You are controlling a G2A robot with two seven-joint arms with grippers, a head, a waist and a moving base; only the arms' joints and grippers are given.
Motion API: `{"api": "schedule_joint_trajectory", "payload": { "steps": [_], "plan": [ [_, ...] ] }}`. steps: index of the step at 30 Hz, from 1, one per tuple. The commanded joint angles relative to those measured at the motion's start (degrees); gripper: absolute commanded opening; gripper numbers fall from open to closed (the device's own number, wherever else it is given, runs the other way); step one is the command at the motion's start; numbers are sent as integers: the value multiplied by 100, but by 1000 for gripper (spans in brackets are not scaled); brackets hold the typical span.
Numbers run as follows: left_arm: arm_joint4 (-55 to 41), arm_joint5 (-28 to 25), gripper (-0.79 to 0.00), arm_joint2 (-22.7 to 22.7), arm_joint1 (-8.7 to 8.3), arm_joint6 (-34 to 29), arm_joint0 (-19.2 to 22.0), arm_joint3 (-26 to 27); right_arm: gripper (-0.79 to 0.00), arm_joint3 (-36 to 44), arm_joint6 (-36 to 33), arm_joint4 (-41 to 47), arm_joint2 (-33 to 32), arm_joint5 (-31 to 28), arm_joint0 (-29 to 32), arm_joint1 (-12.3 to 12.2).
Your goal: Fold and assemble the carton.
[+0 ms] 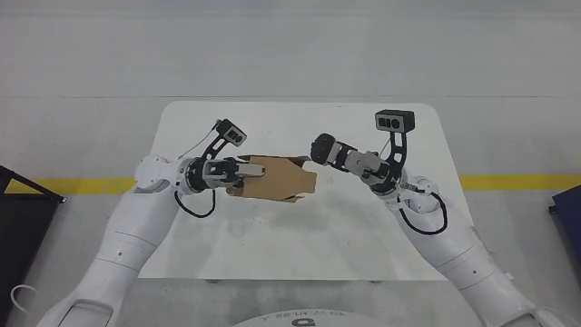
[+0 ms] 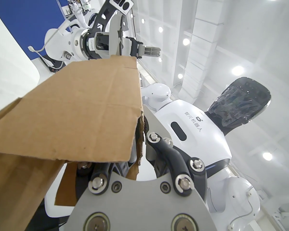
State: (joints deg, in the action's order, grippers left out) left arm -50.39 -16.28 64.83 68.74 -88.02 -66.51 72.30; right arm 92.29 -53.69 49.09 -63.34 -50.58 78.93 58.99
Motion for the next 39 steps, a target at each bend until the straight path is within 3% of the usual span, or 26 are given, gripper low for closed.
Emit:
{"api": "schedule_joint_trajectory", "payload": {
  "steps": [1,8,28,39],
  "plan": [
    [9,-1,-785,0,1,2,-3,3,0,-24,-17,16,17,16,-31,15],
    [38,-1,-785,-25,-5,2,-17,8,0,165,27,-38,-92,-29,92,19],
    [38,-22,-785,106,13,22,-63,54,0,72,-454,-58,514,453,-207,183],
    [74,-110,-785,211,43,111,-53,27,0,318,-957,771,269,955,-74,175]
  ]
}}
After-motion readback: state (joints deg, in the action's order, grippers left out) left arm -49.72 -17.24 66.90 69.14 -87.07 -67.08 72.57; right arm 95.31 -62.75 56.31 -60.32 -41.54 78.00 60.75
